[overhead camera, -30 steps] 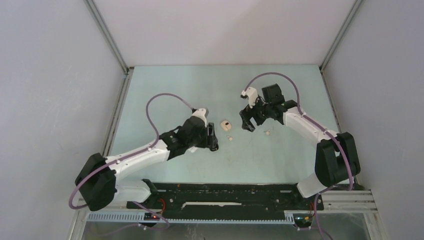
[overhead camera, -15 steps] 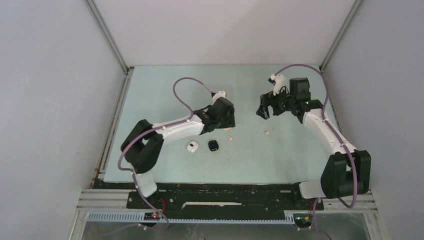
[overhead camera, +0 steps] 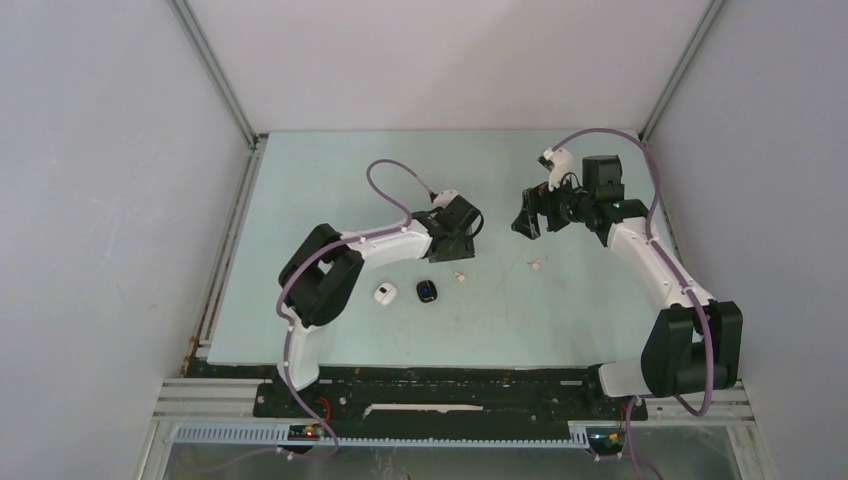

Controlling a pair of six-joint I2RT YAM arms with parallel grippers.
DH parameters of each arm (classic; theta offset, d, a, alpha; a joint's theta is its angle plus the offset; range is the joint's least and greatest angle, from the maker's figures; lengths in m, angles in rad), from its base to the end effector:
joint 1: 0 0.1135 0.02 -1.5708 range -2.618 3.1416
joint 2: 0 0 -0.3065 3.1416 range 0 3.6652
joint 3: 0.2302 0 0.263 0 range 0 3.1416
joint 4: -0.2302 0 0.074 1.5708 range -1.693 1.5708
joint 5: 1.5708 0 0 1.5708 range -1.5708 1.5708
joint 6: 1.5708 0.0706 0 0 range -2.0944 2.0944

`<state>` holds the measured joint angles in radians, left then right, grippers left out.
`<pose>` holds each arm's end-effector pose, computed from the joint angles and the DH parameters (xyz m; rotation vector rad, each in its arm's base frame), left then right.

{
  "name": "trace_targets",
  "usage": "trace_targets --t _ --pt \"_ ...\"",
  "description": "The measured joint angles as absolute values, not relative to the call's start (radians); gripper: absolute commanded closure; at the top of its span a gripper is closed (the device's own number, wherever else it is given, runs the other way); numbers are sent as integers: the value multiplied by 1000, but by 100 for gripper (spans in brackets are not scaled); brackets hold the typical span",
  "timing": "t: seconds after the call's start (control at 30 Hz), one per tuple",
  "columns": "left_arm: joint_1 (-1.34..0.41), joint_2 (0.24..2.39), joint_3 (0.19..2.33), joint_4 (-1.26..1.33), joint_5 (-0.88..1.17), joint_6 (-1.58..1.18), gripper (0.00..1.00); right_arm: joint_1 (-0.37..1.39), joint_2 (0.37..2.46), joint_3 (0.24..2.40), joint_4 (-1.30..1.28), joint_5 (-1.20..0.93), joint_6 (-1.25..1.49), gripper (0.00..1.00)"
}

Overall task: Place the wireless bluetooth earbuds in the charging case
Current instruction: Pick up the charging case at the center of the board.

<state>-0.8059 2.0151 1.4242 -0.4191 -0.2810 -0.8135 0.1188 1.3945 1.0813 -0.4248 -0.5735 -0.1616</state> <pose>0.3418 -0.3279 0.1773 -0.1132 2.5425 -0.2822 0.3201 0.0768 0.3038 -0.5985 2.1636 0.6352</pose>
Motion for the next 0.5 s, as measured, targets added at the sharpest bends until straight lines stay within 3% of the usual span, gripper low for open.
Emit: trace_targets --t 0.5 --pt "-764 2096 1507 -451 -234 -828 39 104 1394 1080 -435 -629 -177 8"
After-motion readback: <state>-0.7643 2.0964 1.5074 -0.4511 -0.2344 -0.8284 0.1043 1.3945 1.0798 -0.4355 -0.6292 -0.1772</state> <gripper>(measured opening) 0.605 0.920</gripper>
